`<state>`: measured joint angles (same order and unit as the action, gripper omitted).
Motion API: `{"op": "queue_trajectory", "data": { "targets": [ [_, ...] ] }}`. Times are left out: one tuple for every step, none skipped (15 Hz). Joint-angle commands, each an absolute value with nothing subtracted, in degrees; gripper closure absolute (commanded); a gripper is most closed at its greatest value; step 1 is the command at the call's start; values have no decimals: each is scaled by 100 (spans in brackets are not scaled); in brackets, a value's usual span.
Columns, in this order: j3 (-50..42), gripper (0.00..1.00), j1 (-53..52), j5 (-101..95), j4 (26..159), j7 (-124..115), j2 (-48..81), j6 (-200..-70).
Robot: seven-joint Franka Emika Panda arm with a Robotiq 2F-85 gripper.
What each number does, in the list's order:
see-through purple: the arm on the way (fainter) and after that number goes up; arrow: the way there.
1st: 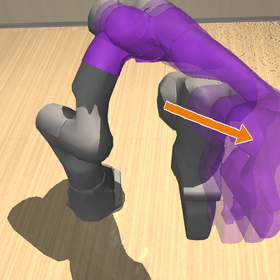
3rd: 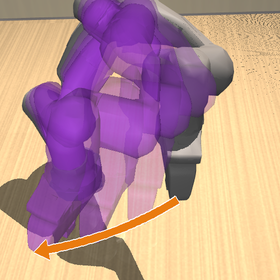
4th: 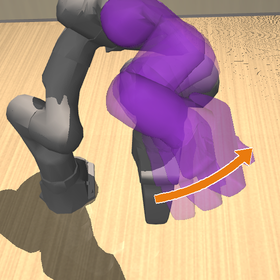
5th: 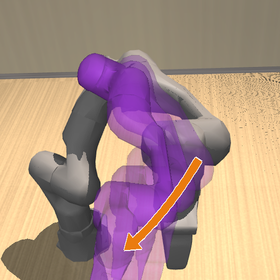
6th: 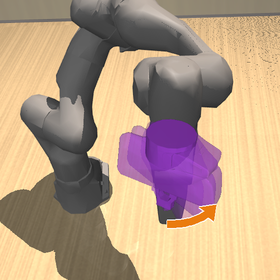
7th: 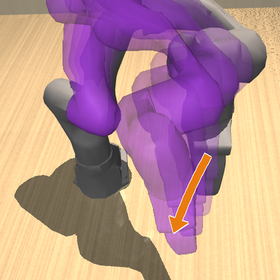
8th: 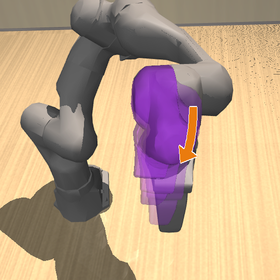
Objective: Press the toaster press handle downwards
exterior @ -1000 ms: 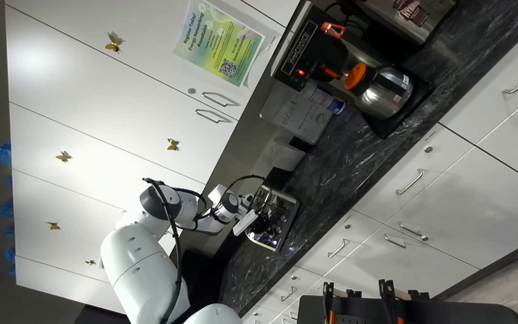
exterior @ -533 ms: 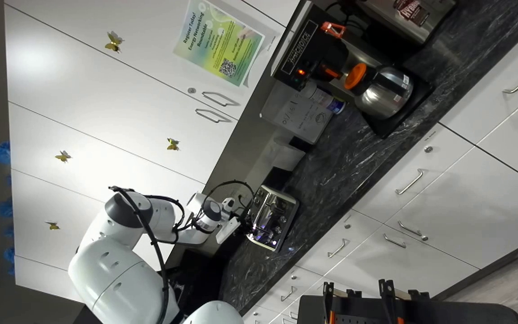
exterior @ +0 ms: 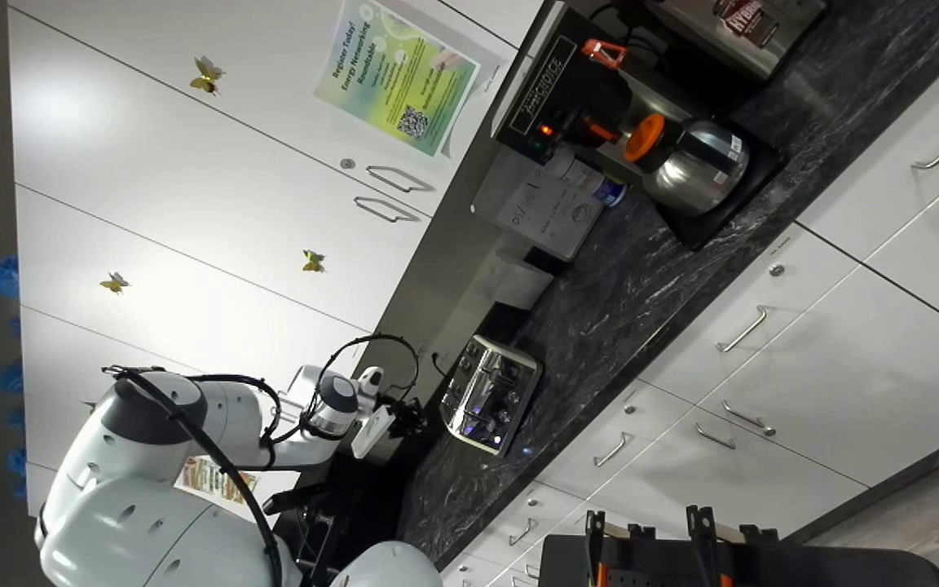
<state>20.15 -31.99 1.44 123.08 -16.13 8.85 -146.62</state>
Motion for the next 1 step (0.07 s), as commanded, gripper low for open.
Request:
{"op": "queue_trajectory", "data": {
  "targets": [
    [2130,100,-3083,7,12631,-1787,386,-14535]
  ]
}}
